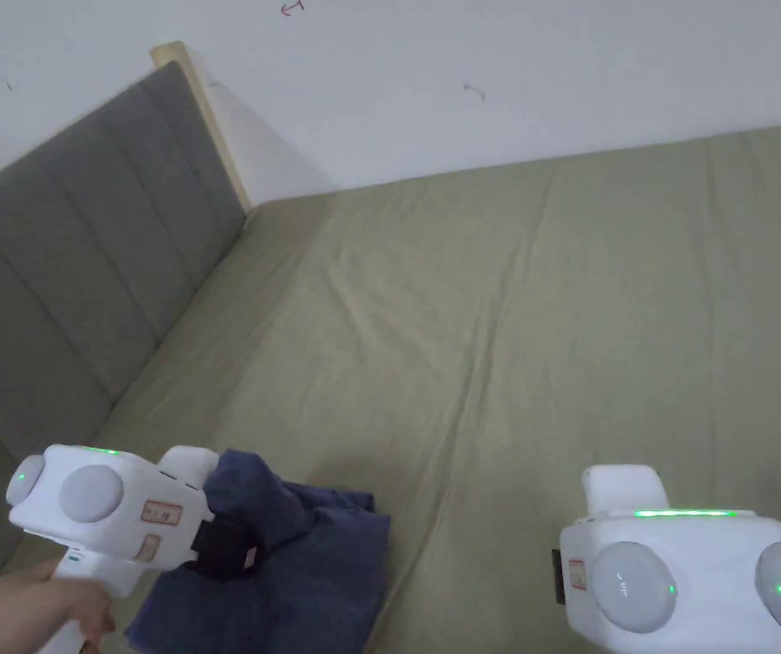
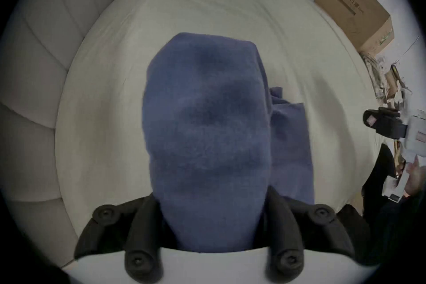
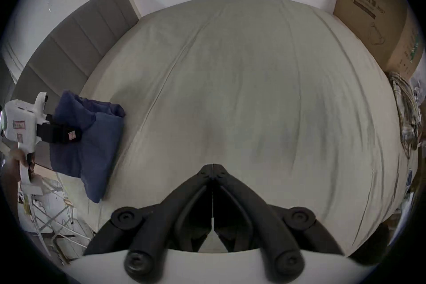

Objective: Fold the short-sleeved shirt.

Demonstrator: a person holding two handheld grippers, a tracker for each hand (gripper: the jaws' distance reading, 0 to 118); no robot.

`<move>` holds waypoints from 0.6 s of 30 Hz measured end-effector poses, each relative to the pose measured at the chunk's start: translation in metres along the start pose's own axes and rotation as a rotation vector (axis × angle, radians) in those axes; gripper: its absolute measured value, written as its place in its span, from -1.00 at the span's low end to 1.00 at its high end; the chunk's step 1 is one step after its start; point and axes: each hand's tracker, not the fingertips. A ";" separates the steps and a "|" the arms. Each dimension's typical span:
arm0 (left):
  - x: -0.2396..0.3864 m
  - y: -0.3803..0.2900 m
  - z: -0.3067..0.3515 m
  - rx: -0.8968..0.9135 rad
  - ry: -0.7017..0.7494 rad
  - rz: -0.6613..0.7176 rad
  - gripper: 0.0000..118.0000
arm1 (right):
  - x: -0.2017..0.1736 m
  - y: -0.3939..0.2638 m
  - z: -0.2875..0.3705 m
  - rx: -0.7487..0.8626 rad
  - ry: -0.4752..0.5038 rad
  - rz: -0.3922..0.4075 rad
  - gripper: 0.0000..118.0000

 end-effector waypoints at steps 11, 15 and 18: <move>0.027 -0.015 0.058 0.158 0.453 0.020 0.91 | 0.018 0.000 0.018 0.073 -0.011 -0.012 -1.00; 0.092 -0.026 0.070 0.229 0.392 -0.041 -0.91 | 0.031 -0.003 0.039 0.144 -0.002 0.025 -1.00; 0.145 -0.027 0.070 0.303 0.299 0.033 -1.00 | 0.052 -0.008 0.058 0.185 0.021 0.028 -1.00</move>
